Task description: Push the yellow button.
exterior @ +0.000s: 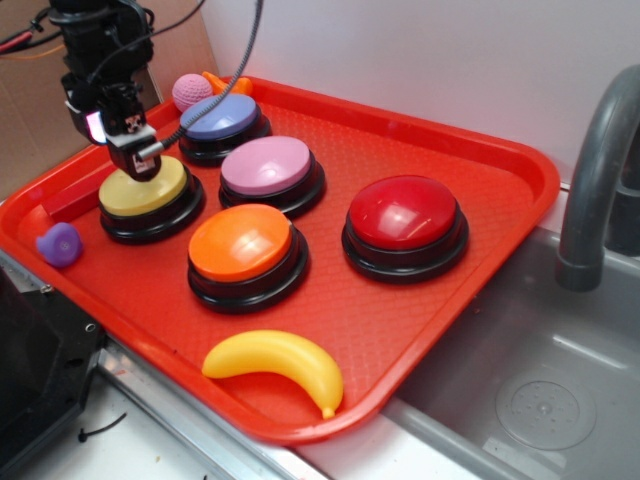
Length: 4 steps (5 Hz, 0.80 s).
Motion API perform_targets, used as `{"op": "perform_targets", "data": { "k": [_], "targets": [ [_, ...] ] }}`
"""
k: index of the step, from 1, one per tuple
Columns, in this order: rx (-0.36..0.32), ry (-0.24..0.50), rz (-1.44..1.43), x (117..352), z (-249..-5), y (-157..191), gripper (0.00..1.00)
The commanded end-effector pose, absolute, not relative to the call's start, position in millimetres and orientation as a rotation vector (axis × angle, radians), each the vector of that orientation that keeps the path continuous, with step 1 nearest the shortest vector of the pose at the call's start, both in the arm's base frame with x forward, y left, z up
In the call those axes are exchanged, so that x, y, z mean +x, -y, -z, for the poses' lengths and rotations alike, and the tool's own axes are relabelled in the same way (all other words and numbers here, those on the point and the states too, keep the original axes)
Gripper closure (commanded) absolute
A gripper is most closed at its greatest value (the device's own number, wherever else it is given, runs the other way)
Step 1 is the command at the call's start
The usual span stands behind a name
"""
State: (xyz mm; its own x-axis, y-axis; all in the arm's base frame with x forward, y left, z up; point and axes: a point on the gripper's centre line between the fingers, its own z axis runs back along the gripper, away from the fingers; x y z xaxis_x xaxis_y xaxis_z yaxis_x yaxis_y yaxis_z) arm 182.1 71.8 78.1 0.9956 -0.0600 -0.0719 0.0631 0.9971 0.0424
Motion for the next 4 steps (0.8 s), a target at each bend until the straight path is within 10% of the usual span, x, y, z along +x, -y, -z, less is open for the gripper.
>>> {"op": "perform_targets", "data": {
  "k": [1,4],
  "targets": [
    [0.072,-0.043,0.068,191.0,-106.2,-78.5,0.00],
    [0.089,-0.021,0.086,187.3,-129.1,-73.0,0.00]
  ]
}}
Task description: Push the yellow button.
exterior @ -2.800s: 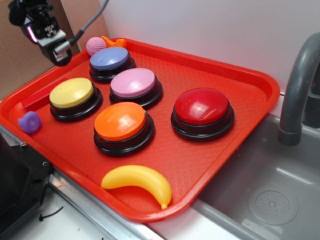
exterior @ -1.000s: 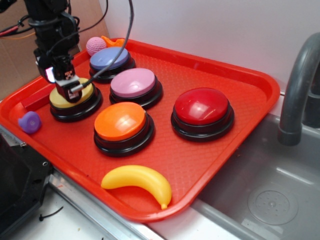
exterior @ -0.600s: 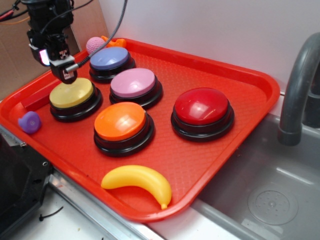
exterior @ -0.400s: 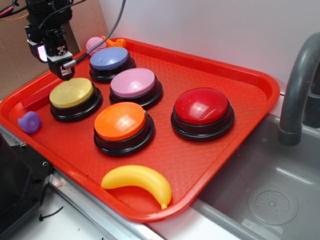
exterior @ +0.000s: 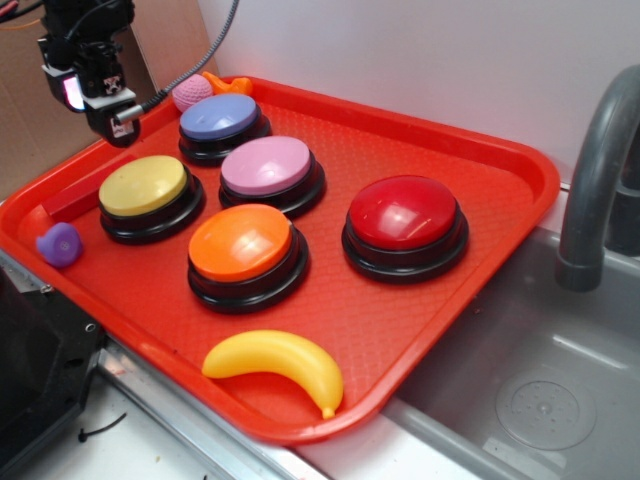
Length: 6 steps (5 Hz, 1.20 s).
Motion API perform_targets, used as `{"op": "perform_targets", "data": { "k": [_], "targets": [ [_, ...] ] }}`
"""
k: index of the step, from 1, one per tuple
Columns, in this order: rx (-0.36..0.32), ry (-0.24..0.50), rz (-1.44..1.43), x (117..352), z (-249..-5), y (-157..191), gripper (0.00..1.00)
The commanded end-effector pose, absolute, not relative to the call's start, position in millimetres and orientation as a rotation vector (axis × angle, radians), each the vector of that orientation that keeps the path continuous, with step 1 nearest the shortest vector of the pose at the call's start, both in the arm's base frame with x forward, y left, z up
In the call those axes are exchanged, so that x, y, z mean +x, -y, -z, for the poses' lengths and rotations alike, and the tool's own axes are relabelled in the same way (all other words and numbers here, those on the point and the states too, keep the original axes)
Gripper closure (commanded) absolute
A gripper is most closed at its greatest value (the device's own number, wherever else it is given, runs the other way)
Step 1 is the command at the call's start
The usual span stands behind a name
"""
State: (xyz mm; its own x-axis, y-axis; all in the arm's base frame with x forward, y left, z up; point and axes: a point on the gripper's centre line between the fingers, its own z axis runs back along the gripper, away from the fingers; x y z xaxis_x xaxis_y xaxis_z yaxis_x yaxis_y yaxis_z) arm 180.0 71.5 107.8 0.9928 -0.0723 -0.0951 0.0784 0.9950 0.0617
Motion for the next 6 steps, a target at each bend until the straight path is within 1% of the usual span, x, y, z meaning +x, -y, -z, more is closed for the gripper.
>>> {"op": "perform_targets", "data": {
  "k": [1,2,4,5,6],
  "targets": [
    [0.098,-0.014,0.088,184.8,-134.6,-72.4,0.00],
    [0.096,-0.017,0.087,184.1,-143.6,-74.6,0.00],
    [0.114,0.002,0.085,181.7,-156.2,-74.6,0.00],
    [0.109,0.003,0.077,180.9,-161.6,-76.6,0.00],
    [0.106,-0.022,0.067,181.1,-159.2,-78.5,0.00]
  ]
}}
